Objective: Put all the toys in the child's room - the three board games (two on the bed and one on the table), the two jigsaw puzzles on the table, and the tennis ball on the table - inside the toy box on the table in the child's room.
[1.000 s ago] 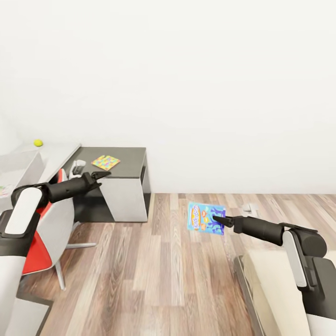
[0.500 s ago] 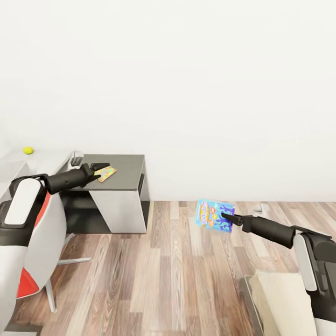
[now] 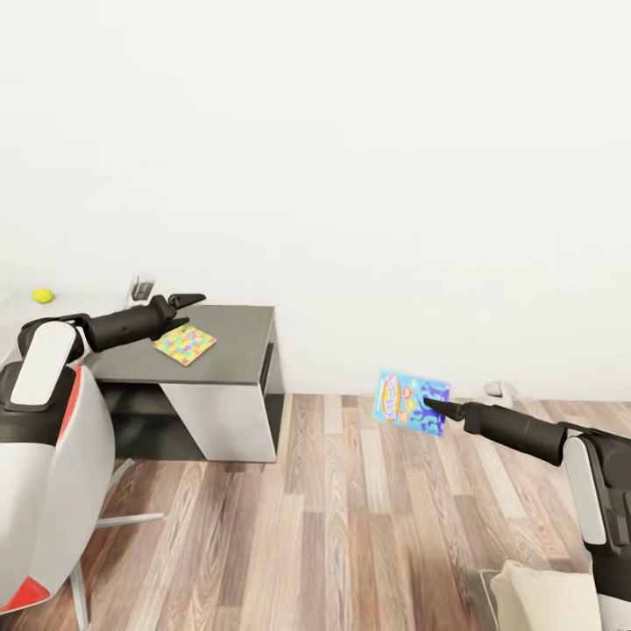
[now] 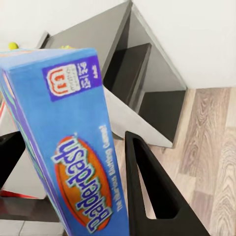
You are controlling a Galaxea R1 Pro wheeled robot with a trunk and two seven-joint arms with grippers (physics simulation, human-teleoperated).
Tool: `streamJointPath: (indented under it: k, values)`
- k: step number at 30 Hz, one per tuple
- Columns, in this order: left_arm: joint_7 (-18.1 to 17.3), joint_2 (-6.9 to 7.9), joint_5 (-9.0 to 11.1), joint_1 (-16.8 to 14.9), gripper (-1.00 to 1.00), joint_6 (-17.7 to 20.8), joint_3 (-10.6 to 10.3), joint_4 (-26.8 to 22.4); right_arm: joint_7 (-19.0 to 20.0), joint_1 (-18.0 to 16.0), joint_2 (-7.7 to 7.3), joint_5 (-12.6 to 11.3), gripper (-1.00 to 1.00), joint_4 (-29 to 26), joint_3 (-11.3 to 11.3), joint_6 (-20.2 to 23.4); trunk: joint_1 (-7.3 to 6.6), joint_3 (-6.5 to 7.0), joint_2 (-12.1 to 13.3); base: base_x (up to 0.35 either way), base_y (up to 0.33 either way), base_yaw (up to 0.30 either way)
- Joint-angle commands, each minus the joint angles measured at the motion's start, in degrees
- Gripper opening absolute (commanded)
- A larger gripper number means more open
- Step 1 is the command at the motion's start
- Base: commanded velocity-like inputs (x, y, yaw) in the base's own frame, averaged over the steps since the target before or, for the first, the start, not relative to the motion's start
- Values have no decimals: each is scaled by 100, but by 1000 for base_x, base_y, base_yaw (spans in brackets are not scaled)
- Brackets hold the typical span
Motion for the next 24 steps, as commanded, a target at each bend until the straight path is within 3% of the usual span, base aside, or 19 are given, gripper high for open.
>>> streamJointPath:
  k: [1,8,15,24]
  values:
    - [-57,-4,-56,-15,100,25,7,9,21,-14,-3,-28,-100,-5,-19,40,7,-9,-10,348,0,198]
    - [-56,-18,-57,-78,100,25,6,65,-16,-166,8,-14,-100,0,-121,40,7,-8,-10,348,0,235]
    - [-87,20,-8,-230,100,25,24,198,-58,-1033,62,7,-100,65,-150,40,7,-8,-10,348,0,268]
    - [-180,374,142,-245,100,37,37,193,-69,-1779,106,17,-100,401,-137,40,7,-11,-10,347,0,277]
